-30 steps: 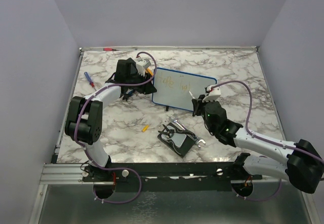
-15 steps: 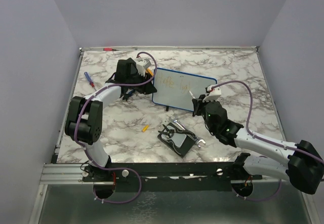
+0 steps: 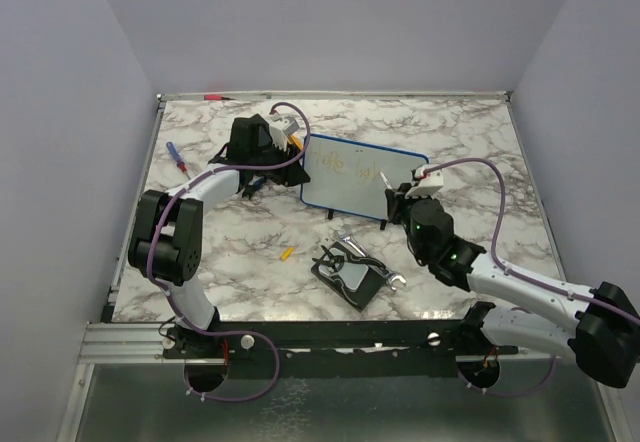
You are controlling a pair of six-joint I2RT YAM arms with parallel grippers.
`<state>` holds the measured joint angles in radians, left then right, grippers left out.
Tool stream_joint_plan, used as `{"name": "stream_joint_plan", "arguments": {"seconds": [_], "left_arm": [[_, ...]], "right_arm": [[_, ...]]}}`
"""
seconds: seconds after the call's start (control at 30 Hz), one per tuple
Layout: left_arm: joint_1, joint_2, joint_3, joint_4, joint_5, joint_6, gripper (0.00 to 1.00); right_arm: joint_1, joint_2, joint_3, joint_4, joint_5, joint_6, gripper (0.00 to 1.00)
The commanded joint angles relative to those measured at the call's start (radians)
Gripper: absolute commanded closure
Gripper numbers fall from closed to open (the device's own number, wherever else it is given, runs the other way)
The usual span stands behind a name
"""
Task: Write a sentence on the whiteboard
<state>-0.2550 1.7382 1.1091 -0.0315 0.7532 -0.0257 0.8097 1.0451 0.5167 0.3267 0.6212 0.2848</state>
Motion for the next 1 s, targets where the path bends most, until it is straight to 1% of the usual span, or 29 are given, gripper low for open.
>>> {"name": "stream_joint_plan", "arguments": {"seconds": [0.0,0.27,0.63,0.97], "left_arm": [[-0.009,0.0,0.016,0.005,0.003,0.007,0.63],[-0.009,0.002,0.015,0.005,0.003,0.007,0.63],[-0.009,0.001,0.015,0.005,0.0,0.007,0.63],[-0.01,0.001,0.015,0.005,-0.005,0.007,0.63]], "right_arm": [[-0.004,-0.024,0.0,-0.034,0.07,0.011,1.0],[-0.004,-0.027,-0.028,-0.082,0.055,0.056,1.0],[-0.004,-0.011,-0.056,-0.087,0.021,0.099,1.0],[-0.004,-0.031,-0.057,-0.093,0.013,0.095,1.0]]}}
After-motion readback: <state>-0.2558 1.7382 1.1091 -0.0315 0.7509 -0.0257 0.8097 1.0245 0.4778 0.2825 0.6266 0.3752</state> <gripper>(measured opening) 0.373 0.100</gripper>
